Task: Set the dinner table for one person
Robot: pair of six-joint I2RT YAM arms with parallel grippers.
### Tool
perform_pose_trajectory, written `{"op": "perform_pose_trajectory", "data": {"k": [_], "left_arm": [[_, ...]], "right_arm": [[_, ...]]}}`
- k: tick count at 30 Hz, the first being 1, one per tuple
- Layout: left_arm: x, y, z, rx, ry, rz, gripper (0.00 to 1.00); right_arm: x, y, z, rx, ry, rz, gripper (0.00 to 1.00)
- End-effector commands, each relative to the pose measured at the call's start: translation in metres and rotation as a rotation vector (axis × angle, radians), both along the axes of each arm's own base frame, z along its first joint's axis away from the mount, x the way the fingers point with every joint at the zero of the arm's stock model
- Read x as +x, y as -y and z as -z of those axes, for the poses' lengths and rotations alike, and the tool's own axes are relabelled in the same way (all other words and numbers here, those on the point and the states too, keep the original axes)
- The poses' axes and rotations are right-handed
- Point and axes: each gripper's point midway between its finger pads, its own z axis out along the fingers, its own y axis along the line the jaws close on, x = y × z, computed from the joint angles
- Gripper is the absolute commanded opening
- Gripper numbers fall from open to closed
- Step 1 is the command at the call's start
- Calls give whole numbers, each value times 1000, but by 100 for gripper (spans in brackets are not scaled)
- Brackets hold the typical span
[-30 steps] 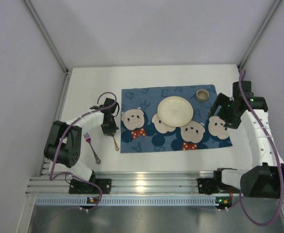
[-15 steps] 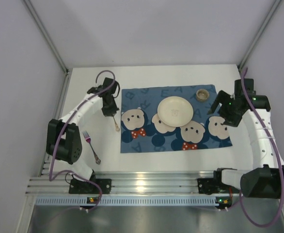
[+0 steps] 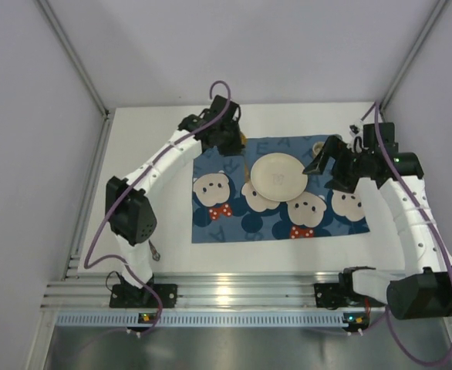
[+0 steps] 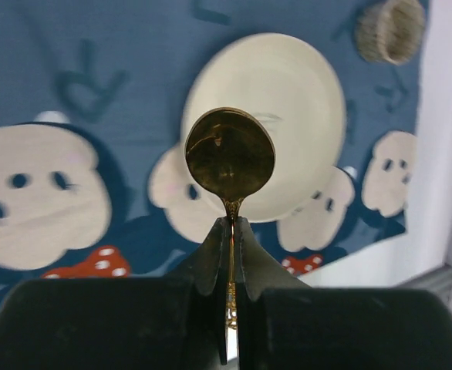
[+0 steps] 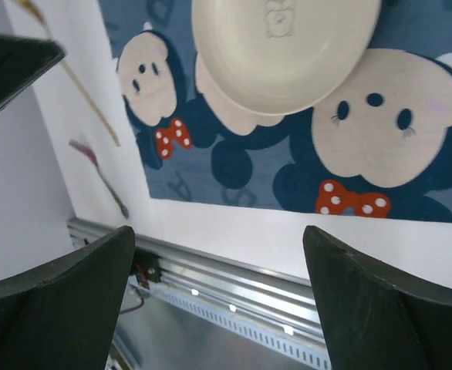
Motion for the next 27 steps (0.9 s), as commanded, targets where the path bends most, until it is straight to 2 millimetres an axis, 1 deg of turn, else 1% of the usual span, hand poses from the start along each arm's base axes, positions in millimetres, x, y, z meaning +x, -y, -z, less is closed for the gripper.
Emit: {"op": "perform_pose_trajectory", "data": {"k": [1, 2, 3, 4, 5, 8, 9, 12, 14, 15, 19, 20, 22, 23, 25, 27], "left_arm": [[-3, 67, -37, -207, 23, 82, 0], [-9, 84, -41, -244, 16, 106, 0], [-8, 96, -53, -284, 33, 110, 0], [-8, 107, -49, -308, 14, 105, 0], [-13, 118, -58, -334, 21, 126, 0], [-19, 136, -64, -373, 15, 145, 0], [-23, 141, -67, -395, 4, 161, 0], [-33, 160, -69, -437, -4, 189, 0], [-40, 170, -73, -456, 4, 213, 0], [-42, 174, -72, -460, 0, 222, 0], [-48, 180, -70, -463, -11, 232, 0], [-49, 181, -68, -460, -15, 233, 0], [-52, 183, -63, -454, -24, 241, 0], [-54, 184, -61, -451, -30, 243, 0], [-56, 186, -60, -451, -31, 250, 0], [-57, 187, -56, -448, -40, 254, 0]], "right_arm": [[4, -37, -18, 139, 83, -133, 90], [5, -40, -16, 136, 89, -145, 90], [5, -42, -14, 133, 83, -150, 90], [7, -42, -11, 127, 77, -149, 89], [8, -43, -8, 117, 69, -155, 89], [10, -44, 4, 95, 42, -153, 87], [11, -42, 12, 76, 25, -136, 83], [9, -41, 36, 49, -41, -120, 77], [9, -43, 46, 32, -65, -127, 75], [8, -42, 52, 24, -77, -122, 72], [12, -40, 56, 4, -70, -116, 63], [13, -40, 55, 1, -67, -116, 62], [16, -40, 54, -3, -63, -114, 57], [18, -39, 52, -10, -55, -112, 52], [19, -38, 52, -16, -52, -112, 48], [22, -38, 52, -19, -50, -112, 39]]}}
